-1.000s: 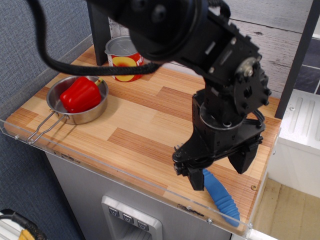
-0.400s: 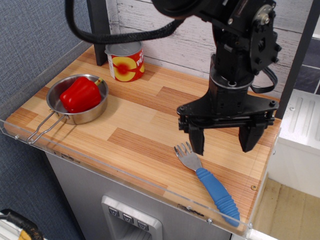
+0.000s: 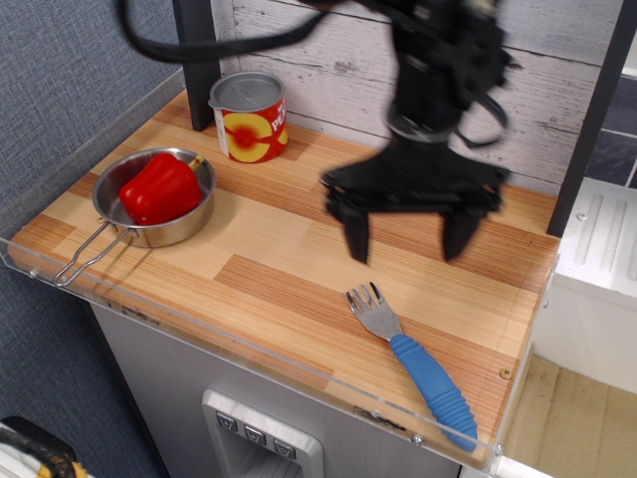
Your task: Pick up the blue fork and move it to the corner of the cabinet
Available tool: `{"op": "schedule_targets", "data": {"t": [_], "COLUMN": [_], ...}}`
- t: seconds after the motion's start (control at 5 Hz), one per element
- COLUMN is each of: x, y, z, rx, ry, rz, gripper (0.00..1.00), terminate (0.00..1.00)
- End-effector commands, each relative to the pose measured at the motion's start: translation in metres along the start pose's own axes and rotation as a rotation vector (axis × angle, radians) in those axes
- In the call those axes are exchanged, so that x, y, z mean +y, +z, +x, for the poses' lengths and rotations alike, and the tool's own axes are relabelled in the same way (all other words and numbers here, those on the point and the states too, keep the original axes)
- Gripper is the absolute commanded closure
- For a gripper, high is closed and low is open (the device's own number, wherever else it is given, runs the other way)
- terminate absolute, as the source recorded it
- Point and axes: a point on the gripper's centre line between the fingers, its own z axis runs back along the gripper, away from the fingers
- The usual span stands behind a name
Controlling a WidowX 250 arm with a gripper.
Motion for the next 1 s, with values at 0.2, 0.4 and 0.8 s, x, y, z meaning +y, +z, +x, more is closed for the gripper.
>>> {"op": "schedule_targets", "data": {"t": [0.2, 0.4, 0.8], "x": [0.000, -0.018, -0.018], "y": [-0.013, -0.020, -0.020], "z": [0.097, 0.115, 0.115], "rx": [-0.133, -0.121, -0.121], "ry": [0.044, -0.020, -0.020], "rz": [-0.024, -0.066, -0.066], "gripper": [0.00, 0.00, 0.00], "terminate": [0.00, 0.00, 1.00]}}
